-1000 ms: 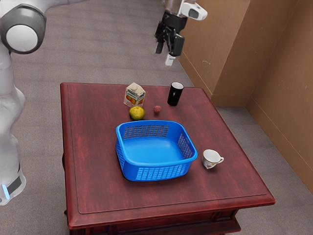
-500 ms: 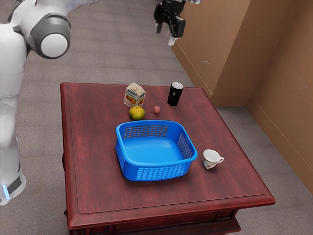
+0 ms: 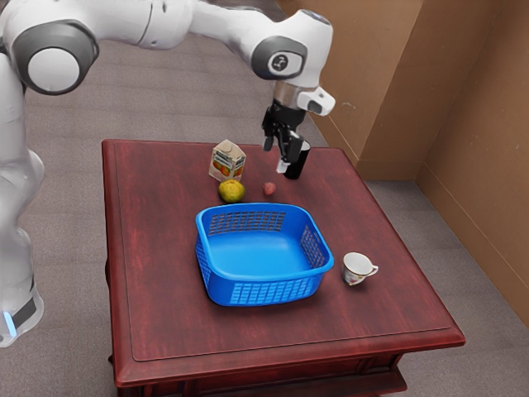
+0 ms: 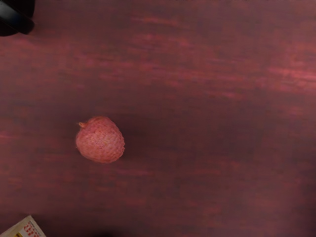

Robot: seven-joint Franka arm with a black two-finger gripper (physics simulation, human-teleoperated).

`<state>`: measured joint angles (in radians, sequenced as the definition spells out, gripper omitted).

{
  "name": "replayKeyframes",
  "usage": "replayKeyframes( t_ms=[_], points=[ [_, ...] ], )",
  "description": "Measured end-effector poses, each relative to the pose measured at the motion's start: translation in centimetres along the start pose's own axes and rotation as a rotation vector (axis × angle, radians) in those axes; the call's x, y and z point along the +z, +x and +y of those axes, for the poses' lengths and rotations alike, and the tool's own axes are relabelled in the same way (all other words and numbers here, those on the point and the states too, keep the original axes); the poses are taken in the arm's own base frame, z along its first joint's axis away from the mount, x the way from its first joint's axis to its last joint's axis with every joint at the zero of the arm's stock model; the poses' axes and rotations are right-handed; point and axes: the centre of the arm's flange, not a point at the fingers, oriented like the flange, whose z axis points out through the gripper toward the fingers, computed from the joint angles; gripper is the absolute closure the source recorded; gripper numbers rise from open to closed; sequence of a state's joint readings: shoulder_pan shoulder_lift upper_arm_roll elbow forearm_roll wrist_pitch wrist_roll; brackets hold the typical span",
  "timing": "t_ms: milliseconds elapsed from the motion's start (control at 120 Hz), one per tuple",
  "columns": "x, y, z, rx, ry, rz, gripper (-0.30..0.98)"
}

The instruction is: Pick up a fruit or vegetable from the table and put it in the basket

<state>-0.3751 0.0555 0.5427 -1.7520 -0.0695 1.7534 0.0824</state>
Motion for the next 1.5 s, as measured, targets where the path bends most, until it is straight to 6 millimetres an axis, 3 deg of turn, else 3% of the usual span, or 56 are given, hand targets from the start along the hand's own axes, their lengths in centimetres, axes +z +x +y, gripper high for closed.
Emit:
replayKeyframes(
  t_ms=[292,450,1067,1500],
  points=[
    [5.6,0.6,-2.1,-0.015,0.017,0.016,0.02],
    [8.5,0.9,-2.3,-0.014,0.022,0.029,0.02],
    [11.1,1.7,-3.2,-0.016,0.042,0.044,0.05],
    [11.1,2.0,-3.2,-0.009,0.047,0.058,0.11]
  ],
)
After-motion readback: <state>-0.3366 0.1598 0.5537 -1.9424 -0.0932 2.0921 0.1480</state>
